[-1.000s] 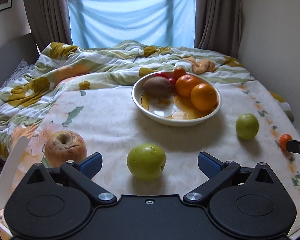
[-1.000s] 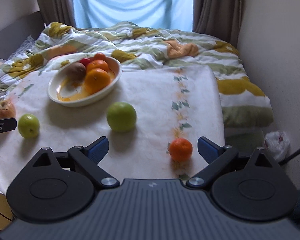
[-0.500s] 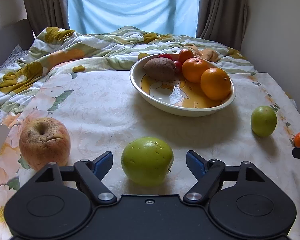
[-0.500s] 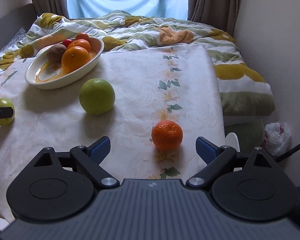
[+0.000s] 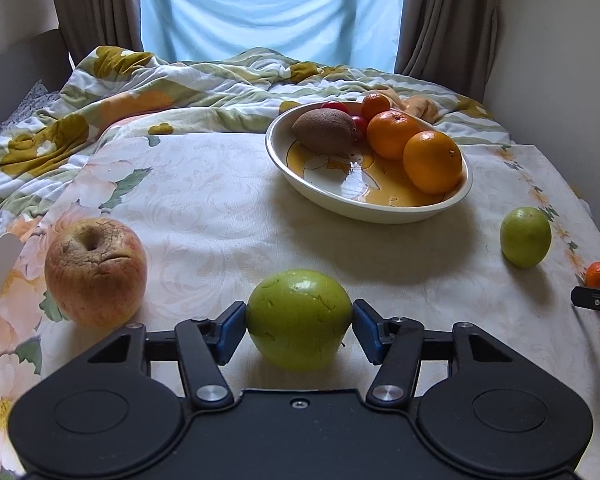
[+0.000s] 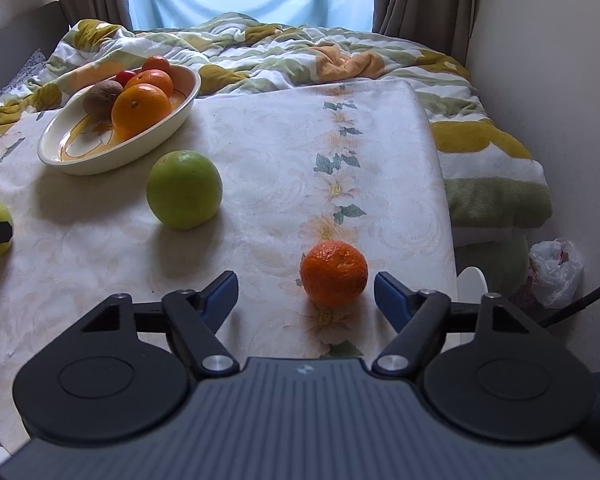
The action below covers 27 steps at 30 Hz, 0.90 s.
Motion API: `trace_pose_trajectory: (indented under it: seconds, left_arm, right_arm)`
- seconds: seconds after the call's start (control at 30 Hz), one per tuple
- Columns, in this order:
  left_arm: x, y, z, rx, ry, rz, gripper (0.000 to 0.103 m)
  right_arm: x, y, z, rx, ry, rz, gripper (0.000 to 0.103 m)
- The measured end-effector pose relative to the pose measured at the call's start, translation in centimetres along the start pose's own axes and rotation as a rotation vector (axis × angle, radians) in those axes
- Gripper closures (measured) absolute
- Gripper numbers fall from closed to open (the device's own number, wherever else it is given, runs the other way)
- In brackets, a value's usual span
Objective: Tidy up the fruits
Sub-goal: 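Grasp the green apple with the left tool while the right tool grasps the other mandarin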
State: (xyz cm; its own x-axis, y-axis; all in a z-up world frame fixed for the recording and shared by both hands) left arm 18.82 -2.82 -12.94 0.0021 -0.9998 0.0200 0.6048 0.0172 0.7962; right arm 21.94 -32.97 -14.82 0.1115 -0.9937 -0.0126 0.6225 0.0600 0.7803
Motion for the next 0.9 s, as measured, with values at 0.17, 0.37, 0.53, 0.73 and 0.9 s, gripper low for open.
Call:
trace_pose_trajectory:
  seconds: [0.17,0.37,0.53,0.73,0.9]
  left_arm:
    - [0.1,-0.3,0.6,0.001,0.003,0.003,0.041]
    - [0.0,-0.6,1.2,-0.001,-0.004,0.015,0.041]
    - [-0.2,-0.7,1.7,0.001,-0.003,0.026,0.041]
    - [-0.5,-0.4,3.2,0.015,-0.008,0.035,0.041]
    - [-0.4,0.4,5.3,0.029,-0.017,0.039,0.041]
  right_arm:
    - [0.0,-0.1,-0.5,-0.008,-0.005,0.003,0.024]
    - [-0.2,0.2,-0.7,-0.007,-0.034,0.022,0.041]
    - [-0.4,0.4,-0.6,-0.014,-0.045,0.028,0.052]
    - [-1.1,0.8,0.5,-0.012,-0.030,0.025,0.052]
    - [-1.9,1.6,2.2,0.007,-0.010,0.025,0.052]
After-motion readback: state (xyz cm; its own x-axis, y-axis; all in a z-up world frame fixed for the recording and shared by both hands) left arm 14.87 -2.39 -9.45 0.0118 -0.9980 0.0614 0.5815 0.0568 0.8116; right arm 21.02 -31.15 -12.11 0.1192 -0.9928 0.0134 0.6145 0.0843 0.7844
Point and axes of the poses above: each gripper's, at about its wrist camera, not at the fingertips, and z roughly against the way its jaws point, x to its right, y to its top, the point moved 5 cm from there along -z, roughly the way its jaws point, and after that the axes turned 11 degrees about x, right-handed, at the moved point
